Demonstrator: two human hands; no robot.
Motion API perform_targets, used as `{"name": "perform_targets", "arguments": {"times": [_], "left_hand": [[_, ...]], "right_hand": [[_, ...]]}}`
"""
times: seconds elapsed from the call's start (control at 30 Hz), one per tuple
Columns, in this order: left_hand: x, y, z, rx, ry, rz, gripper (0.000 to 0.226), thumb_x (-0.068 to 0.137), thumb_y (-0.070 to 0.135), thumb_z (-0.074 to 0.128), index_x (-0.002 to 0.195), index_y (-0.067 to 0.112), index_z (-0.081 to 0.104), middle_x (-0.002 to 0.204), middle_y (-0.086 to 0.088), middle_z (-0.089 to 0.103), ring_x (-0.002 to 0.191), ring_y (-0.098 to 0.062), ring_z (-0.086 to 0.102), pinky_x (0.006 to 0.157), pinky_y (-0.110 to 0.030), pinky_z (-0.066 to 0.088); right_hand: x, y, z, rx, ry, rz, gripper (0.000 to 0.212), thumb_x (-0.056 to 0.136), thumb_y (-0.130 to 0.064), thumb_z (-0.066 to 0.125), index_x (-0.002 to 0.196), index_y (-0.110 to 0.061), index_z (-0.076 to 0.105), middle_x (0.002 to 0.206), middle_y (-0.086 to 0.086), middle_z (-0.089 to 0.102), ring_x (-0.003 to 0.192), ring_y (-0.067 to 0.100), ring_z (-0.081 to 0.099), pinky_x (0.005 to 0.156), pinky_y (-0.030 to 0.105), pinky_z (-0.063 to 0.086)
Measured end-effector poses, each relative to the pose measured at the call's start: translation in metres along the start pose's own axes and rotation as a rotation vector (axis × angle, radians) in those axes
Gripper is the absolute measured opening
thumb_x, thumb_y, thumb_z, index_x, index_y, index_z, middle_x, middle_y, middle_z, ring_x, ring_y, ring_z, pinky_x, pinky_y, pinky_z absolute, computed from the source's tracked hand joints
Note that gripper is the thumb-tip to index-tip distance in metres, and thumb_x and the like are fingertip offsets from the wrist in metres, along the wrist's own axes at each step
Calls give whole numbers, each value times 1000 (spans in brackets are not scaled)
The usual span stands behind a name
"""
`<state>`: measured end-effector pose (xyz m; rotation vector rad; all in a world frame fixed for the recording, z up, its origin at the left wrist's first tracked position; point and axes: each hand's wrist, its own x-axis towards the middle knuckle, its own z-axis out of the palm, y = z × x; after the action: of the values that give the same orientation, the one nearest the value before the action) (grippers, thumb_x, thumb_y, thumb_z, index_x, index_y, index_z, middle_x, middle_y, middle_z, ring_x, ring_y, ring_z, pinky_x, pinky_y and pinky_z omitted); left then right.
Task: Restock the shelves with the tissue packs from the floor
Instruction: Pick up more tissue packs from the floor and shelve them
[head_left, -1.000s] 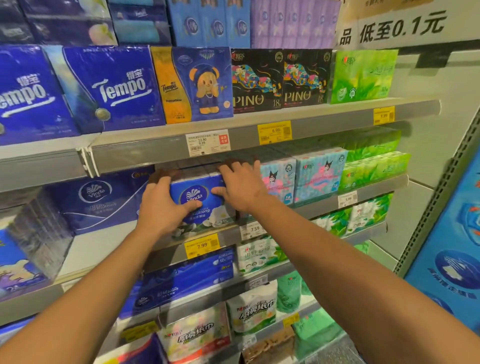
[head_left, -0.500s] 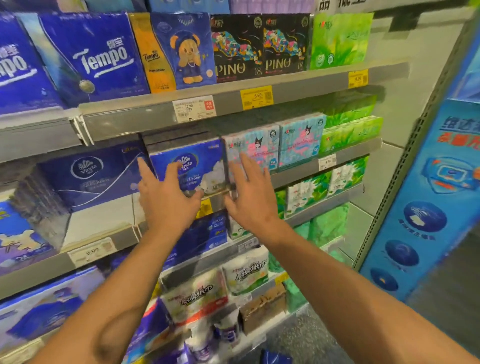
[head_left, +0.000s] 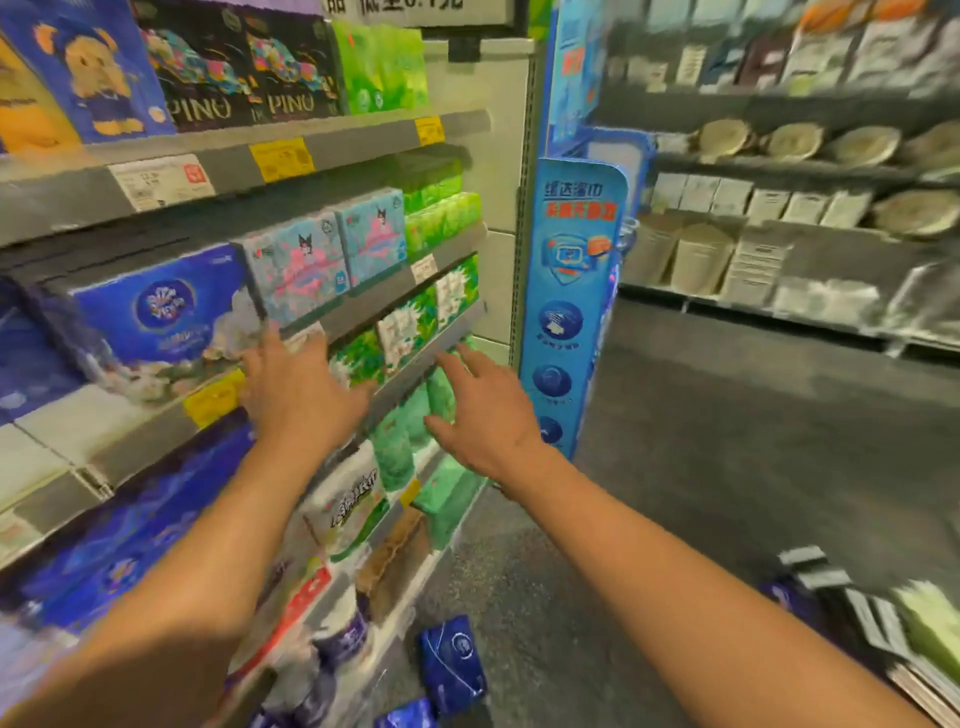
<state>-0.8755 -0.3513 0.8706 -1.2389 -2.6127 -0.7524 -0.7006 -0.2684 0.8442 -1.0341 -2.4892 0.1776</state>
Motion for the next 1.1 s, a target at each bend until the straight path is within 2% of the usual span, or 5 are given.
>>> {"name": "perform_targets", "arguments": {"times": [0.17,0.5,0.83,0.97,1.1], "left_hand": [[-62,111,31,-174,-375,371,62,73,55,77,126,27,59,129,-4,62,112,-25,61,92,-35,48],[-261,354,121,-321,-725,816,49,73,27,77,120,26,64,120,-1,69,109,-21,64,94,-36,51],[-467,521,201,-276,-961,1003,49,74,41,70,119,25,62,110,-4,70,98,-26,64,82,-35,50],[-489,544,257,-175,-1040,1025,48,78,40,73,122,24,60,114,-3,68,103,-26,63,83,-35,49],[-480,577,323,-85,-1113,999,50,80,40,72,125,25,56,118,-1,64,106,-23,59,79,-29,43]], "right_hand": [[-72,73,-46,-50,65,225,75,80,-47,68,144,-19,39,153,14,35,137,32,39,109,46,36],[-327,275,-150,-139,126,773,78,79,-50,69,146,-26,37,156,9,32,141,26,35,110,45,36],[-581,418,-208,-90,144,1173,71,76,-59,64,138,-30,44,138,0,49,120,25,54,89,37,49],[-614,470,-187,-20,82,1287,78,72,-67,53,140,-31,42,141,0,50,127,25,48,98,42,48],[-608,527,-157,4,7,1381,79,79,-58,66,145,-25,38,149,3,42,132,27,44,104,45,43]]}}
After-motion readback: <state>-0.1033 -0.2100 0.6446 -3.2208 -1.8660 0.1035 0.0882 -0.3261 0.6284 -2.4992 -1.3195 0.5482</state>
